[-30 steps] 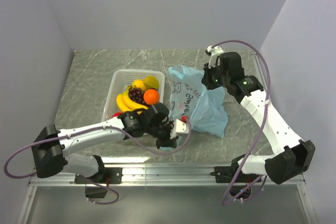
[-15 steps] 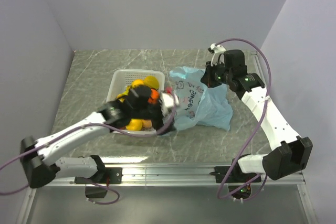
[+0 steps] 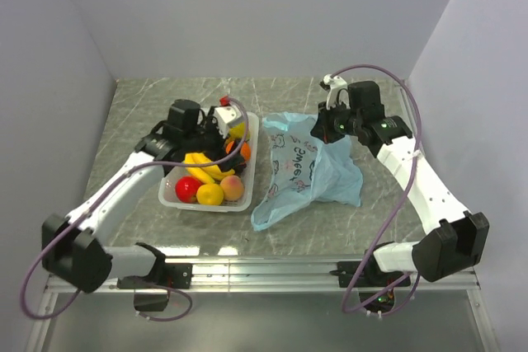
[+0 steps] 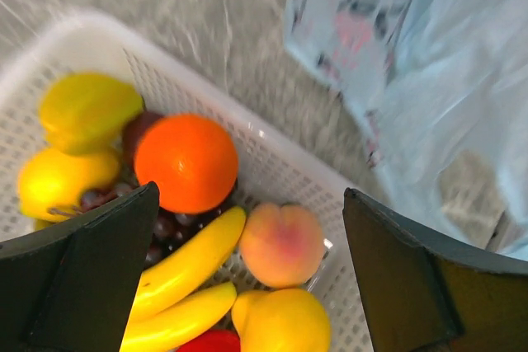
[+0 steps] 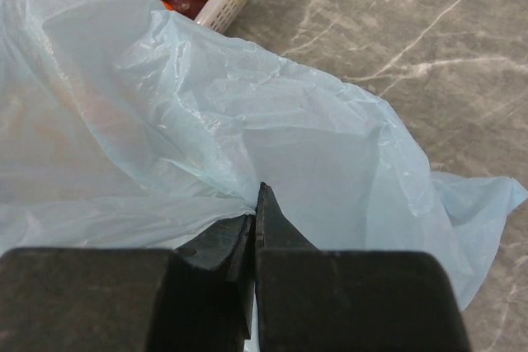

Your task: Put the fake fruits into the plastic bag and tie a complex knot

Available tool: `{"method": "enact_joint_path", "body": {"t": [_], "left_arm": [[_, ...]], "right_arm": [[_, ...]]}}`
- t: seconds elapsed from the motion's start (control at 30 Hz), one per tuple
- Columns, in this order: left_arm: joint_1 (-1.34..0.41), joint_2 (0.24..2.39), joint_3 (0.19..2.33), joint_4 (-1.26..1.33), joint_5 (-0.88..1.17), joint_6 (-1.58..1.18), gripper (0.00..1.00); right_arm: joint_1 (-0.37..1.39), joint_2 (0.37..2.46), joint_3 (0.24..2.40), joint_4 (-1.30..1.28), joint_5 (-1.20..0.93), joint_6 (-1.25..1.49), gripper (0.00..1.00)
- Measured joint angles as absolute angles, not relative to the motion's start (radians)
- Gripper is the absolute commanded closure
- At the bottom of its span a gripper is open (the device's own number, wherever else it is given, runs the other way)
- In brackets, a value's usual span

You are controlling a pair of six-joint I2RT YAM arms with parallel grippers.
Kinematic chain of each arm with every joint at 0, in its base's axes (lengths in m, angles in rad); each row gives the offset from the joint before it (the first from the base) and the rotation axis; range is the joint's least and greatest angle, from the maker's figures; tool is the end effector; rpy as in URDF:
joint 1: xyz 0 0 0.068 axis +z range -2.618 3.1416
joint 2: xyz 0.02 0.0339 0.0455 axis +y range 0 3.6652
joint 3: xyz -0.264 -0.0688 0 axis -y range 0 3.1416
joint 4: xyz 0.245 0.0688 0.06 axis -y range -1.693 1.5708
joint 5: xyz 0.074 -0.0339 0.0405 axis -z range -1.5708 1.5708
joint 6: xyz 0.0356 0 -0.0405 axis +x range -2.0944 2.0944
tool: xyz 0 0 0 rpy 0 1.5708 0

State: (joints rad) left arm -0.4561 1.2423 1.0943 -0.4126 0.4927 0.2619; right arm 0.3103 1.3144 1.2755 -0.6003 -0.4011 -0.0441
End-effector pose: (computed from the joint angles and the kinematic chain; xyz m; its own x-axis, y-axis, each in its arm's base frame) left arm 0.2397 -0.1363 0.3306 -0.2675 0.3853 -0.8832 0.8458 0.5330 -0.0236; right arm 0.2680 0.1005 0.3556 -0.5420 -0.2164 -0.8121 -0.6040 0.7722 0.1973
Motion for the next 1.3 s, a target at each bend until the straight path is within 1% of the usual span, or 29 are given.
{"method": "enact_joint_path", "body": {"t": [0.17, 0.47, 0.6, 0.67, 0.73, 0.9, 1.0, 1.17, 1.3], "left_arm": [[-0.453, 1.377, 1.081, -0.414, 0.471, 0.324, 0.01], [-0.45, 1.597, 1.17, -0.411, 0.426, 0.416, 0.01], [-0.448, 1.637, 1.172, -0.397, 0.377, 0.423, 0.09], [-0.448, 1.643, 1.16, -0.384, 0.356, 0.418, 0.14], [-0.448, 1.642, 1.143, -0.364, 0.342, 0.4, 0.22], [-0.448, 1.613, 1.127, -0.353, 0.335, 0.366, 0.61], [-0.446, 1.564, 1.127, -0.358, 0.353, 0.344, 0.65], [-0.438, 1.414, 1.098, -0.334, 0.455, 0.282, 0.64], [-0.46, 1.304, 1.086, -0.287, 0.559, 0.214, 0.66]], "right_arm": [[0.315, 1.332, 1.284, -0.622, -0.396, -0.046, 1.0], [0.316, 1.341, 1.3, -0.633, -0.397, -0.046, 1.0], [0.316, 1.35, 1.309, -0.636, -0.399, -0.046, 1.0], [0.316, 1.355, 1.31, -0.639, -0.404, -0.046, 1.0], [0.316, 1.363, 1.311, -0.64, -0.405, -0.044, 1.0], [0.316, 1.367, 1.311, -0.63, -0.395, -0.014, 1.0], [0.316, 1.367, 1.308, -0.611, -0.381, 0.018, 1.0], [0.316, 1.367, 1.308, -0.602, -0.379, 0.059, 1.0], [0.316, 1.369, 1.309, -0.601, -0.394, 0.069, 1.0]]}}
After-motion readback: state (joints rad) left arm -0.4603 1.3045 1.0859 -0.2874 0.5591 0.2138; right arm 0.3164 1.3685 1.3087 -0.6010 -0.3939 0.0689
